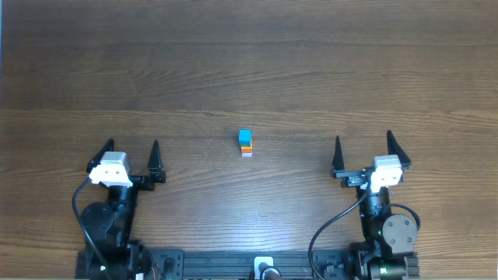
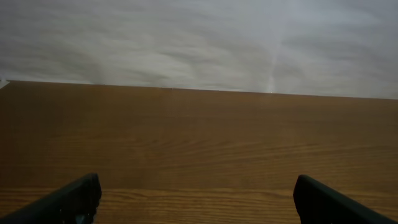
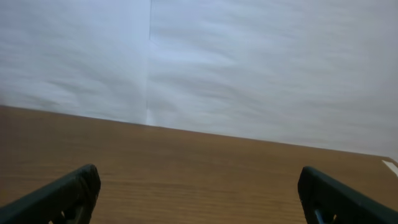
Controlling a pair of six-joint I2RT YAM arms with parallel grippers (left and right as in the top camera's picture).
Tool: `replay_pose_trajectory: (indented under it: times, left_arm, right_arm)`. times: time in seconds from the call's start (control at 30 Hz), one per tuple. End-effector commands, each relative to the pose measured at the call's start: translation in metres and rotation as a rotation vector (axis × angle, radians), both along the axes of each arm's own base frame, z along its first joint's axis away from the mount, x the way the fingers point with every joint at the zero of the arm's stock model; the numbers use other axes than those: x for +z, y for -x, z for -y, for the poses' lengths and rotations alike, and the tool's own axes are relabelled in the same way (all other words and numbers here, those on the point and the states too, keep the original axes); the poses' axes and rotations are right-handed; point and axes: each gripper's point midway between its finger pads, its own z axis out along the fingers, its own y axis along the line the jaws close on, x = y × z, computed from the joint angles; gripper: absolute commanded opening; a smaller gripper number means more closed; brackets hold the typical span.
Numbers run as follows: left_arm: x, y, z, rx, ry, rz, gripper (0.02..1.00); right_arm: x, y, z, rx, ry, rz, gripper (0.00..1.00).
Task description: Stack Cubes
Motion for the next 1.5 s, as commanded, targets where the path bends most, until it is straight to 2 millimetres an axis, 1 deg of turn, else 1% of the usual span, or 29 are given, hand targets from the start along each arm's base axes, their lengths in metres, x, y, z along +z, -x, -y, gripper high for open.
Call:
replay_pose_trajectory:
  times: [0.03,0.13,0.3,0.37,1.5]
  left_arm:
    - [-0.001,0.0,0.0,-0.004,-0.011,0.001,1.0]
    - [-0.001,0.0,0.0,-0.004,-0.011,0.001,1.0]
    - [-0.001,0.0,0.0,-0.004,-0.011,0.001,1.0]
    - [-0.001,0.0,0.0,-0.004,-0.011,0.001,1.0]
    - [-0.001,0.0,0.0,-0.004,-0.011,0.001,0.998]
  right_arm:
    - [-0.017,-0.003,0.005,-0.02,0.014,-0.026,0.991]
    - [-0.027,-0.004,0.006,-0.025,0.016,-0.066,0.993]
    - [-0.055,-0.005,0.01,-0.053,0.02,-0.18,0.991]
    - [-0.063,-0.005,0.012,-0.066,0.022,-0.212,0.991]
    - [-0.063,-0.005,0.012,-0.066,0.022,-0.213,0.991]
